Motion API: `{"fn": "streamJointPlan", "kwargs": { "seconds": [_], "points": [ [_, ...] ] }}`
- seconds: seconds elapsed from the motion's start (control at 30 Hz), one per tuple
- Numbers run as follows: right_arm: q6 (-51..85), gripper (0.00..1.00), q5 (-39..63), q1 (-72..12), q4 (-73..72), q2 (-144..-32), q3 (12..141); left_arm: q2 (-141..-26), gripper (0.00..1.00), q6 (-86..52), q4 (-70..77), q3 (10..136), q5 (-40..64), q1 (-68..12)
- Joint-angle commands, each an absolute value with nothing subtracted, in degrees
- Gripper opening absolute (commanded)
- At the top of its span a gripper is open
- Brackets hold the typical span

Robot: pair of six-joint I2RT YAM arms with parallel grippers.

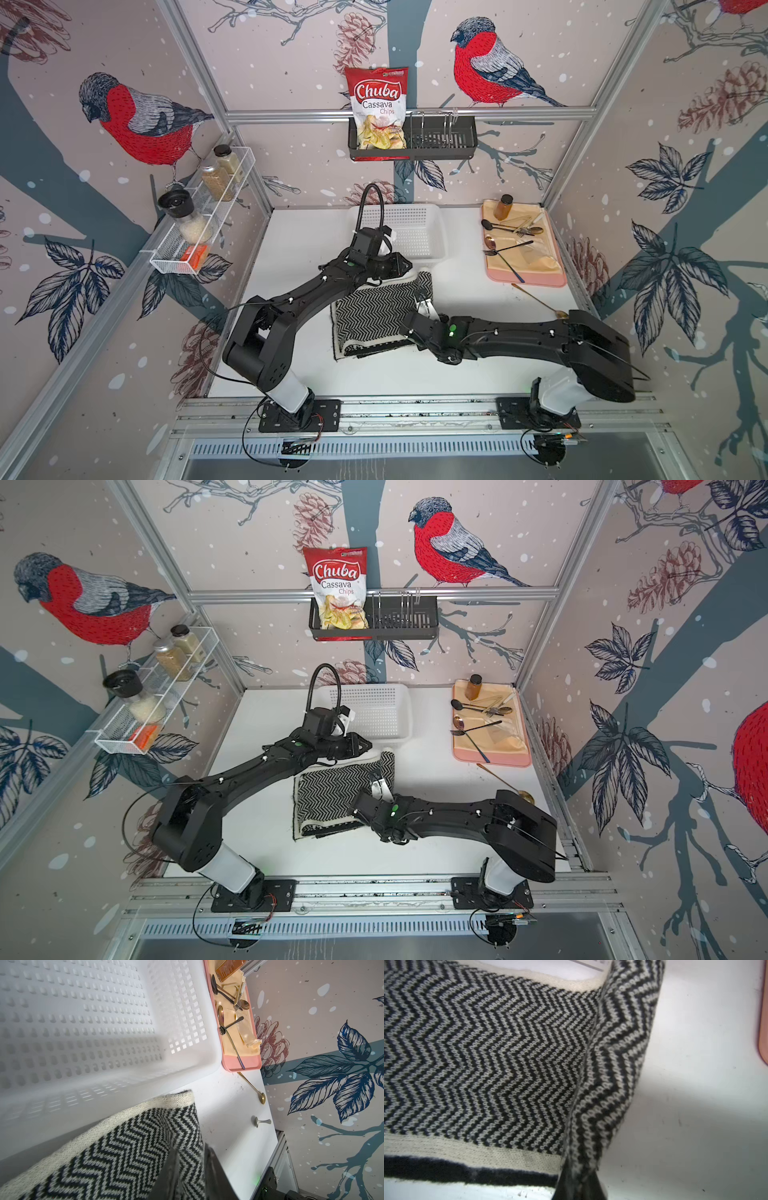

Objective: Roll up the scarf and place it into the basket
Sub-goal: Roll the scarf at the center of the board.

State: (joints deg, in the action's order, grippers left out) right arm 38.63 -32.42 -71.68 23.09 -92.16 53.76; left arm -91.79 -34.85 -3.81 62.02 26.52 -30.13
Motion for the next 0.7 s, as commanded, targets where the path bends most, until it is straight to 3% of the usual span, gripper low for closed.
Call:
{"fn": "streamJointPlan", "kwargs": {
  "seconds": [0.0,0.17,0.57,0.67],
  "points": [
    [33.8,0.00,-35.0,-73.2,22.6,-95.3,56.8,-91.4,0.26,-33.9,-2.3,60.8,30.3,-29.9],
    [32.2,0.00,-31.5,-73.9,20.4,-100.2,58.9,-91.7,0.26,-36.6,5.6,56.9,39.5,-30.1],
    [30.0,0.00,-27.9,-74.5,16.7,-105.1,58.2,-97.8,0.23,-42.3,14.8,51.8,42.5,-34.2],
    [30.8,0.13,-27.8,-74.6,16.1,-102.5,56.4,-99.2,0.18,-42.5,13.8,50.3,39.2,-33.6]
  ]
}}
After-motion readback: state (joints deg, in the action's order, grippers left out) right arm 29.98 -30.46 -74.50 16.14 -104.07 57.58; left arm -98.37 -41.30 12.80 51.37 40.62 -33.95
